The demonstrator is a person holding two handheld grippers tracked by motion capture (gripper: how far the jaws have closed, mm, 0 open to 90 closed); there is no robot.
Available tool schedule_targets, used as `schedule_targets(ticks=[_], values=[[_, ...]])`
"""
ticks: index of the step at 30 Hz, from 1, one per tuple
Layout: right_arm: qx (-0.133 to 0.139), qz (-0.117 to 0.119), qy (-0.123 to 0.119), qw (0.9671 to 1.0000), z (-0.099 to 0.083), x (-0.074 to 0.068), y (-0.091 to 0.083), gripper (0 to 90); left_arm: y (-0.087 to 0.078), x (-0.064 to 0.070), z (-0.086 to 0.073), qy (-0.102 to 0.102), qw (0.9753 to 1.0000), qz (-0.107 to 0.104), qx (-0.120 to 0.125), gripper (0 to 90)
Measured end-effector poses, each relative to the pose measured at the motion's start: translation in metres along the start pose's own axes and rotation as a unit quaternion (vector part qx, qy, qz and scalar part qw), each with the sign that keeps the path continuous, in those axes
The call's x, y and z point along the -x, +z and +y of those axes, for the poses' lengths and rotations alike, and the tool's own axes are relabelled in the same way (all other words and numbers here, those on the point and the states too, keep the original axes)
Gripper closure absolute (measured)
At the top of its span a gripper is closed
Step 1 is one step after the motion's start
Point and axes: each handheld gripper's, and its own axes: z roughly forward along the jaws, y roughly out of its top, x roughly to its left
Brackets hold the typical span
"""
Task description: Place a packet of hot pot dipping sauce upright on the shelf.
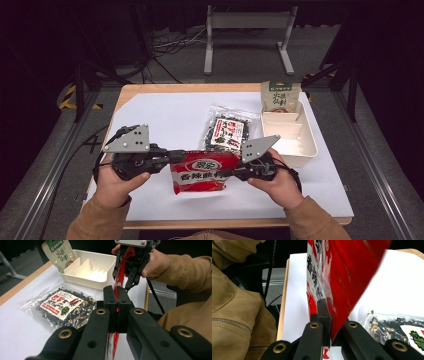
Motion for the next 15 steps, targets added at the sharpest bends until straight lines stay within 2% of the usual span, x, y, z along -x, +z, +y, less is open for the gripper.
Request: schedule_targets(ticks=[4,10,13,15], values=[[-0.003,0.0,0.001,1.0,0.003,-0.001,-0.003,89.7,0.001,-0.001,-0.001,-0.001,1.0,0.009,0.001,89.1],[-0.013,0.003,0.007,0.9999,0.006,-0.002,-0.009,89.9,0.002,-0.003,-0.003,-0.005,0.9999,0.011,0.004,87.3],[-0.015,0.004,0.006,0.9999,0.008,-0.002,-0.014,89.9,0.003,-0.004,-0.003,-0.014,0.9997,0.014,0.011,80.0],[-0.016,0.003,0.008,0.9998,0.011,-0.002,-0.019,90.0,0.005,-0.004,-0.004,-0.012,0.9995,0.027,0.013,69.4]])
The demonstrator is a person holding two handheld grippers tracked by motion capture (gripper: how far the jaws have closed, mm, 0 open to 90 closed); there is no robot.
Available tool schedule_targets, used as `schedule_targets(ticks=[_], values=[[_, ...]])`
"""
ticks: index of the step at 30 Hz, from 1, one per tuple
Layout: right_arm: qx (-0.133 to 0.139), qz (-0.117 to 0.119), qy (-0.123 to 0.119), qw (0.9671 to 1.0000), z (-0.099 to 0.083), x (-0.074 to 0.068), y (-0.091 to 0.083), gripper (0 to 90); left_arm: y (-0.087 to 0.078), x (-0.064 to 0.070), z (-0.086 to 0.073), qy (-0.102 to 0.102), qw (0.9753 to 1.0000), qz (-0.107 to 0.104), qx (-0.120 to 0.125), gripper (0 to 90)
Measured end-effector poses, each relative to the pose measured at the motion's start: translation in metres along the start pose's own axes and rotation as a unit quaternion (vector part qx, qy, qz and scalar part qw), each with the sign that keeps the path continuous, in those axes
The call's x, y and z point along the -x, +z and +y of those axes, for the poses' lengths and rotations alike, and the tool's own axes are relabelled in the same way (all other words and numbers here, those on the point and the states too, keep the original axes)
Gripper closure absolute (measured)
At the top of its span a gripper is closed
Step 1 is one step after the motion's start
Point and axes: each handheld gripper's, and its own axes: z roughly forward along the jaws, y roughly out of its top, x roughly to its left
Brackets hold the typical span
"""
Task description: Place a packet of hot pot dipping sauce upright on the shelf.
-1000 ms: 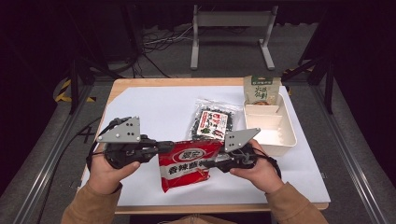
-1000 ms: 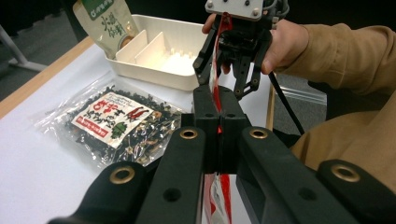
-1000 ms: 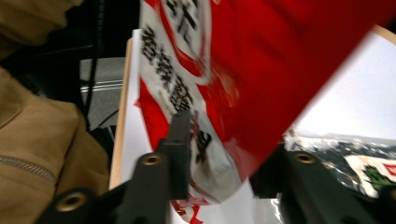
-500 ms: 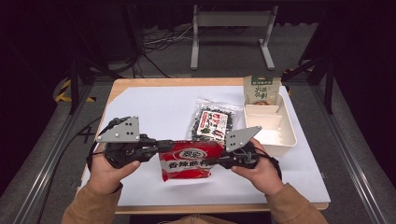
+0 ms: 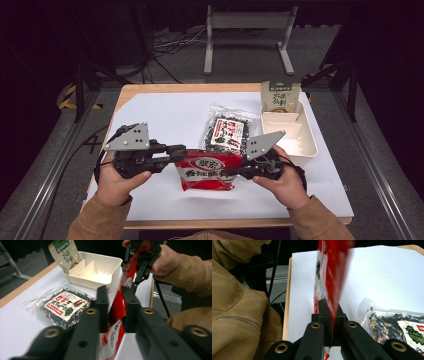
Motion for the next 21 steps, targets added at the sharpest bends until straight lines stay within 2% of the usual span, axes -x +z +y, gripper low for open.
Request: schedule_targets(ticks=[2,5,8,21], values=[[-0.001,-0.005,-0.001,1.0,0.001,0.001,-0.005,90.0,0.001,0.0,-0.001,-0.004,1.0,0.003,-0.002,61.9],[-0.005,-0.015,0.001,0.9999,0.003,0.003,-0.014,90.0,0.001,-0.001,-0.002,0.001,0.9999,0.014,0.001,51.8],[-0.011,-0.027,0.002,0.9996,0.005,0.005,-0.025,90.0,0.0,-0.005,-0.005,-0.003,0.9998,0.02,0.003,47.4],[-0.013,-0.075,0.012,0.9971,0.007,0.019,-0.069,89.9,0.002,-0.021,-0.016,-0.025,0.9991,0.035,0.002,41.7]])
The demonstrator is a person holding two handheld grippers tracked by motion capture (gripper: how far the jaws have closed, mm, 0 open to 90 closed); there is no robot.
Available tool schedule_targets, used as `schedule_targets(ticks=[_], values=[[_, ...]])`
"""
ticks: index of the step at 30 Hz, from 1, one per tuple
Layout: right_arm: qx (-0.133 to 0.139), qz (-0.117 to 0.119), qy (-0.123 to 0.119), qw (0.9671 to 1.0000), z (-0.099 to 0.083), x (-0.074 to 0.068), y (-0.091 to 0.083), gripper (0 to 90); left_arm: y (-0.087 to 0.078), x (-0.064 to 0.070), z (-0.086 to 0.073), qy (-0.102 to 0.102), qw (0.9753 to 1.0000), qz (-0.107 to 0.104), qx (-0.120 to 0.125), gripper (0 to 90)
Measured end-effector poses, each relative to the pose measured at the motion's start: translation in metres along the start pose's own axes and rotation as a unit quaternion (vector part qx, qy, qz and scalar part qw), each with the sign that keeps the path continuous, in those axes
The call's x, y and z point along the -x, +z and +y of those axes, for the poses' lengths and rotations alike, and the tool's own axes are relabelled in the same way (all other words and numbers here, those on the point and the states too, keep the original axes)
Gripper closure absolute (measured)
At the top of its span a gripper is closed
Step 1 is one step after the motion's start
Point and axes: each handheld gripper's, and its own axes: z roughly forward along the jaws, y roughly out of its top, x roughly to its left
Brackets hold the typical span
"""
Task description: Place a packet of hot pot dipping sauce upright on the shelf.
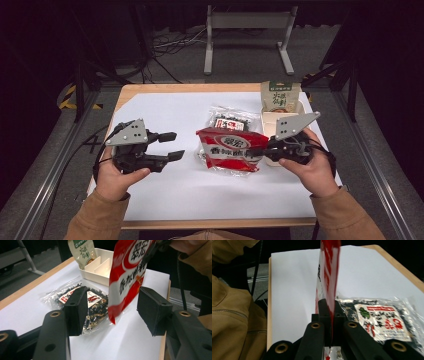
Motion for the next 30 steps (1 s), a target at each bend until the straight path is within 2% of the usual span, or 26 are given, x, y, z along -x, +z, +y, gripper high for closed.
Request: schedule_targets(ticks=[2,9,21,30], values=[[0.0,-0.013,0.002,0.9999,0.001,0.006,-0.011,89.9,-0.001,-0.002,-0.001,-0.002,1.0,0.007,0.001,40.3],[-0.001,-0.039,0.002,0.9992,0.003,0.012,-0.028,89.9,-0.003,-0.004,-0.003,-0.007,0.9999,0.015,0.003,38.6],[0.001,-0.059,0.008,0.9982,0.006,0.024,-0.046,89.9,-0.003,-0.013,-0.01,-0.013,0.9995,0.029,-0.003,36.8],[0.011,-0.071,0.026,0.9971,0.007,0.037,-0.057,89.9,-0.002,-0.02,-0.018,-0.021,0.9988,0.043,-0.001,33.9]])
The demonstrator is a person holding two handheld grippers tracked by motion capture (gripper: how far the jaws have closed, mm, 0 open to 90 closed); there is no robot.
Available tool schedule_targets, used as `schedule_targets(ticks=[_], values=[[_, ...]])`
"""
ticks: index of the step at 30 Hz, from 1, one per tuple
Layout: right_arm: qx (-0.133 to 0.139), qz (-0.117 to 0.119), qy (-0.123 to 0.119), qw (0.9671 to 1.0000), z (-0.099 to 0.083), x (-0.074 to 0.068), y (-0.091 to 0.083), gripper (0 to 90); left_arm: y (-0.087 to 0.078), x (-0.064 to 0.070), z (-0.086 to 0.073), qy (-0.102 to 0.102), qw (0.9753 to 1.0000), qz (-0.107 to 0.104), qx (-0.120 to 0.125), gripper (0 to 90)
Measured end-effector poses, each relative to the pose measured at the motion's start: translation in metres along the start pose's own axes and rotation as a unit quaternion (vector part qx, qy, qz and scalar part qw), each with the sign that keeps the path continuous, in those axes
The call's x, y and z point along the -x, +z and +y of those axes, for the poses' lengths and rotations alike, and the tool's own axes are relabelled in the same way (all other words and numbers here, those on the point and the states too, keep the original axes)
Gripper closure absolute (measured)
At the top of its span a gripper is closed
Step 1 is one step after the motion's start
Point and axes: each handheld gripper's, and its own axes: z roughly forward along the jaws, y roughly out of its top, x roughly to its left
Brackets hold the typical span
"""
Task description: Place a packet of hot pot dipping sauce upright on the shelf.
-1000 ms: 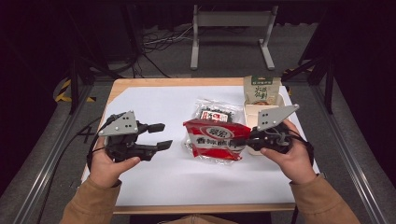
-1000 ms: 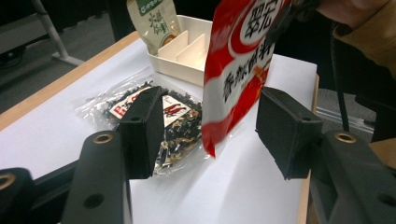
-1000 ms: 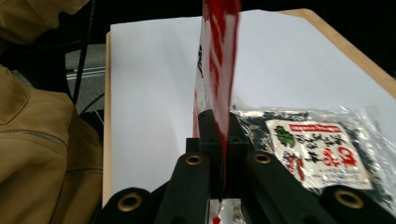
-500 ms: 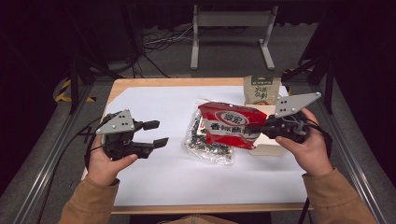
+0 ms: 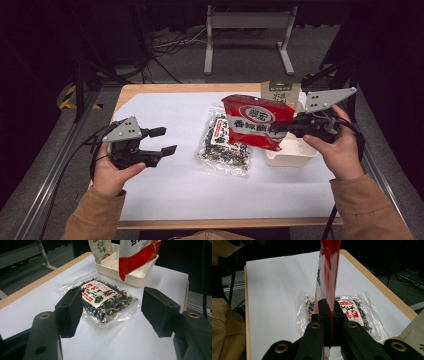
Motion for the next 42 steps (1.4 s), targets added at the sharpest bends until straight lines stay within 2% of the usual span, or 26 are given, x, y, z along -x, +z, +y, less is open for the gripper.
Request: schedule_targets(ticks=[9,19,21,31,42], values=[[0.01,-0.015,0.017,0.9997,-0.002,0.019,-0.01,89.9,0.001,-0.008,-0.008,-0.012,0.9999,0.01,-0.001,32.8],[0.01,-0.037,0.017,0.9991,-0.006,0.044,-0.02,89.9,-0.004,-0.012,-0.014,-0.028,0.9994,0.02,0.002,32.9],[0.009,-0.039,0.017,0.9991,-0.007,0.046,-0.021,89.9,-0.005,-0.013,-0.015,-0.025,0.9994,0.024,0.004,32.9],[0.007,-0.058,0.025,0.998,-0.015,0.068,-0.027,89.8,-0.006,-0.016,-0.019,-0.034,0.999,0.028,0.003,33.1],[0.015,-0.071,0.042,0.9965,-0.029,0.096,-0.031,89.9,-0.006,-0.018,-0.022,-0.038,0.9988,0.03,0.0,33.2]])
